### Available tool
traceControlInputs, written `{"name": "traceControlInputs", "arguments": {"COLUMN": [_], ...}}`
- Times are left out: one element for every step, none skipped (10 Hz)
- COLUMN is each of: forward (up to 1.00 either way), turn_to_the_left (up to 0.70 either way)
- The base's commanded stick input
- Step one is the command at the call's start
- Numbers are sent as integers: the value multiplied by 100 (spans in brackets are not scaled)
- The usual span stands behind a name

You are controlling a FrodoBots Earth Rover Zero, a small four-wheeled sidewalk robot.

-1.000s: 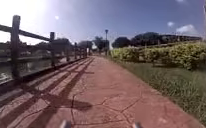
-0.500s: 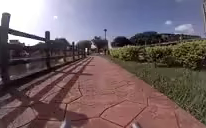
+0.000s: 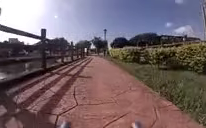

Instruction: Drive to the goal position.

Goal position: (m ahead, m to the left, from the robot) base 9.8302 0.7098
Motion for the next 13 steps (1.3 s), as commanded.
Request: {"name": "traceControlInputs", "arguments": {"forward": [50,50,50,50,50,50,50,50,50,50,50,50,50], "turn_to_the_left": [0,0,0,0,0,0,0,0,0,0,0,0,0]}}
